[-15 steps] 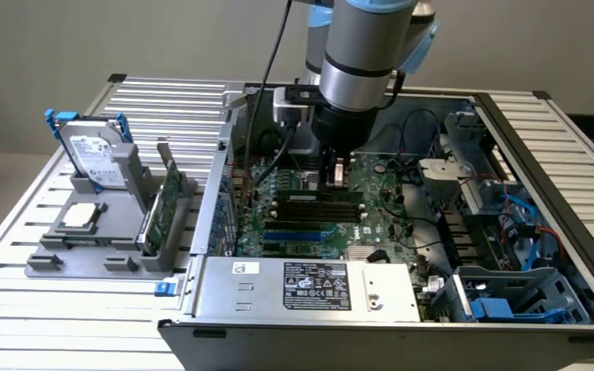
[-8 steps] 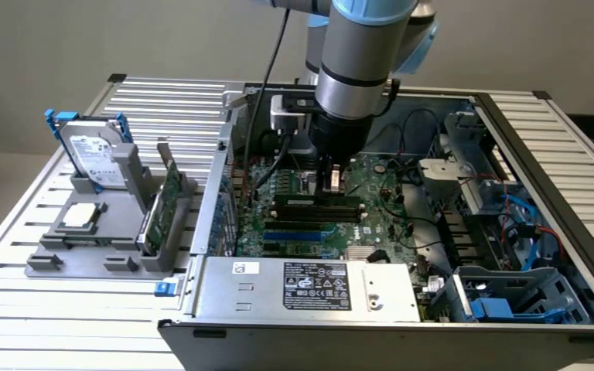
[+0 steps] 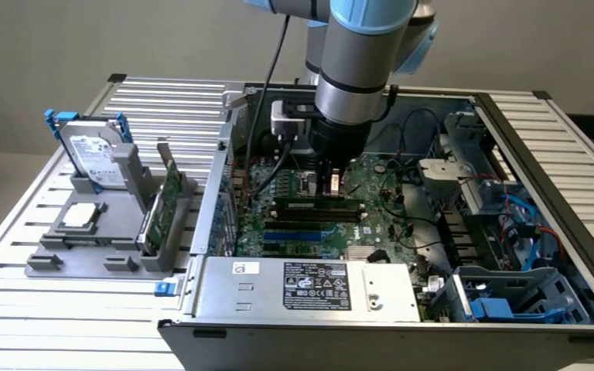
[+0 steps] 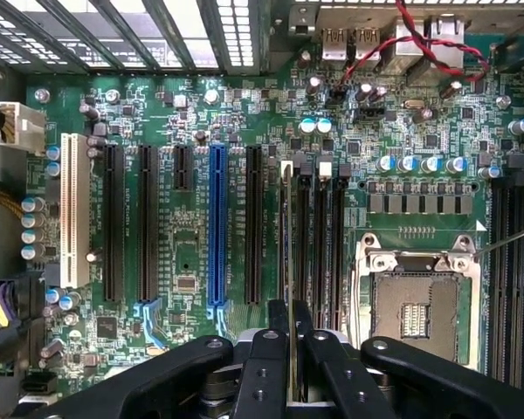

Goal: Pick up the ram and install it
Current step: 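Insert the ram into the slot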

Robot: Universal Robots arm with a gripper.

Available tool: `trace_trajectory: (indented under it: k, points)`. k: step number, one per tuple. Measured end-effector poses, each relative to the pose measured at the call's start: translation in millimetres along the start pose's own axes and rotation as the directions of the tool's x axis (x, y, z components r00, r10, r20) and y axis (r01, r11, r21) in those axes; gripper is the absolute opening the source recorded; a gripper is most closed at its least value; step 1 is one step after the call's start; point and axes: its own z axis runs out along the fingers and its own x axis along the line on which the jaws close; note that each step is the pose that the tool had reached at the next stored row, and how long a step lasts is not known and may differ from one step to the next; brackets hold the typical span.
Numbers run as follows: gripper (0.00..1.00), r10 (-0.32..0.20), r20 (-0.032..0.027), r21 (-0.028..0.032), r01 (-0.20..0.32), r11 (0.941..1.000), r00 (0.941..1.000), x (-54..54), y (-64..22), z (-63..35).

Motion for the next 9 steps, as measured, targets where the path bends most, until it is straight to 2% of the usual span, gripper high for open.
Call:
trace_trajectory:
  k: [9]
  points:
    - [0.14, 0.000, -0.0002, -0.0001, 0.000, 1.0000, 1.0000, -1.0, -4.4, -0.1]
